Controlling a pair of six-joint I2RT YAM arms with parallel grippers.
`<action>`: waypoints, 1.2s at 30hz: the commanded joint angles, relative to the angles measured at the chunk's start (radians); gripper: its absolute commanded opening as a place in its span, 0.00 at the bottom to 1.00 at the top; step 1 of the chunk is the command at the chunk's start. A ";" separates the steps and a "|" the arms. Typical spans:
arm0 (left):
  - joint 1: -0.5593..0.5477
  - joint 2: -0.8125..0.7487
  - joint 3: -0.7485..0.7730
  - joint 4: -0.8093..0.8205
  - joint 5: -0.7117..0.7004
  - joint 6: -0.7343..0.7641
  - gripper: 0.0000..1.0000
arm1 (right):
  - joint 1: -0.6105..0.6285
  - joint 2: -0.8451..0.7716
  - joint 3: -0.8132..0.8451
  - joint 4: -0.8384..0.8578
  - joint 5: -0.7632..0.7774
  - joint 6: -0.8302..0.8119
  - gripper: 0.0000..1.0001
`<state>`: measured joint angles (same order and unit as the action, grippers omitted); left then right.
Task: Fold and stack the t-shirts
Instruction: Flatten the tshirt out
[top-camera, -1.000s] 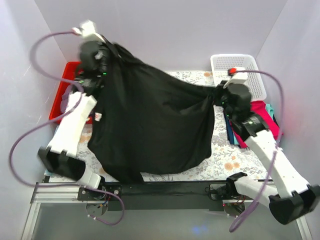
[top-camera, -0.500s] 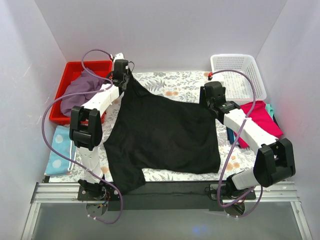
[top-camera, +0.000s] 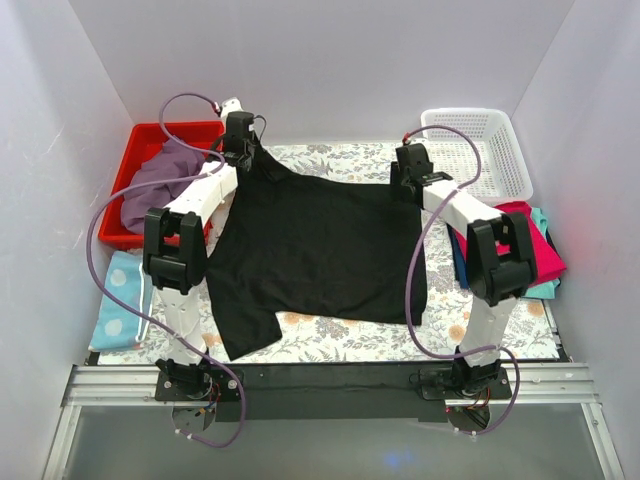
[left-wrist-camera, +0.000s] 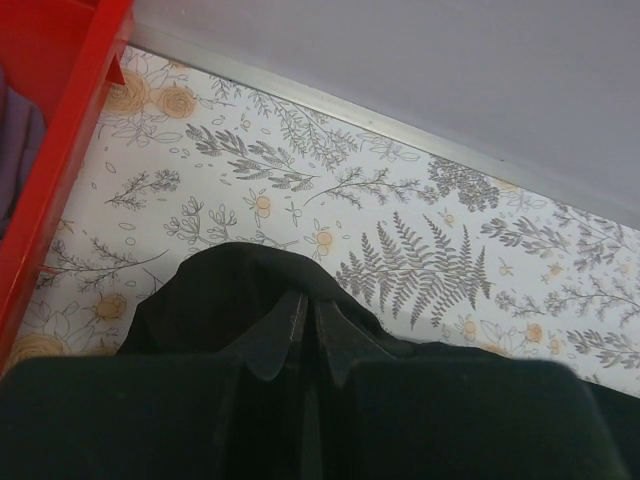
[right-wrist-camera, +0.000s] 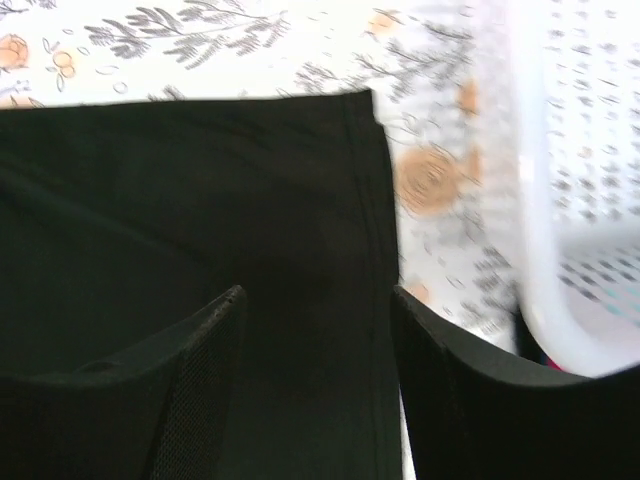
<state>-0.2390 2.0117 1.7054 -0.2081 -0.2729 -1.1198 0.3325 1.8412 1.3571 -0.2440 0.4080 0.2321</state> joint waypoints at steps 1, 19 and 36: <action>0.020 0.074 0.068 -0.062 -0.023 0.000 0.00 | 0.000 0.120 0.155 -0.049 -0.099 0.012 0.64; 0.095 0.338 0.436 -0.131 0.075 -0.026 0.00 | 0.002 0.338 0.250 -0.159 -0.209 0.041 0.60; 0.107 0.314 0.384 -0.155 0.166 -0.037 0.00 | -0.001 0.435 0.623 -0.254 -0.037 0.044 0.58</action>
<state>-0.1394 2.3623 2.1010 -0.3477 -0.1333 -1.1534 0.3351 2.2143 1.8229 -0.4755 0.2905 0.2836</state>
